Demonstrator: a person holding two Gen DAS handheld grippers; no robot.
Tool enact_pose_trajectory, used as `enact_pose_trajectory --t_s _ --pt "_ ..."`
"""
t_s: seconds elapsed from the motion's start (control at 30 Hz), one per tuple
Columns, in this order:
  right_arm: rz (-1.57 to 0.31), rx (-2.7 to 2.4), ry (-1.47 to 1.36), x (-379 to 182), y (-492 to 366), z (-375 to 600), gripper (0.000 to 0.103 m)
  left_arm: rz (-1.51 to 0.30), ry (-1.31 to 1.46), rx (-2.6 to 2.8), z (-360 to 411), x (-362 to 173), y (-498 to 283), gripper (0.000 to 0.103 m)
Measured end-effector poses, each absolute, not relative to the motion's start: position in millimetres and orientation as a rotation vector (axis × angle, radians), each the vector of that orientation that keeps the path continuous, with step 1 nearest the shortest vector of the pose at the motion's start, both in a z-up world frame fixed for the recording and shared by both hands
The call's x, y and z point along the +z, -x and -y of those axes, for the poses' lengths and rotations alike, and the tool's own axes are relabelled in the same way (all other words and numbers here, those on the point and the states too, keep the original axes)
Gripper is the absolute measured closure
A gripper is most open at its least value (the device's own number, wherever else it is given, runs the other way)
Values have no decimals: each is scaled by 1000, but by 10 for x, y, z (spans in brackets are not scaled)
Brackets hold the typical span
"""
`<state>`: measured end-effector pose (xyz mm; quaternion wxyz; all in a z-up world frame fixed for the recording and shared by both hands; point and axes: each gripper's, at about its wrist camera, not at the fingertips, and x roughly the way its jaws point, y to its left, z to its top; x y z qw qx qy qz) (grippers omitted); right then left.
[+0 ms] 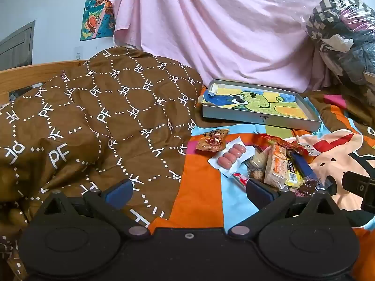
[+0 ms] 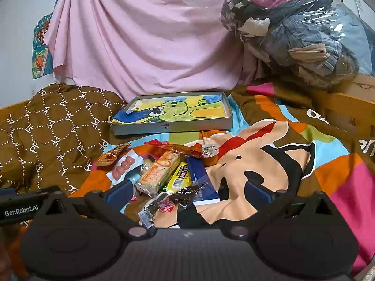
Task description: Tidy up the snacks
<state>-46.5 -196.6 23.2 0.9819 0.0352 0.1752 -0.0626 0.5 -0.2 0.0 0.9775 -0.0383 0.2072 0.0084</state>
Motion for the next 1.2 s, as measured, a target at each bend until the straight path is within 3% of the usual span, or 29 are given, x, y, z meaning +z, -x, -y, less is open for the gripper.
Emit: enact_pose_trajectory --t_s 1.2 --pt "-357 -126 -74 228 455 1954 0 -410 82 16 -1 0 -1 1"
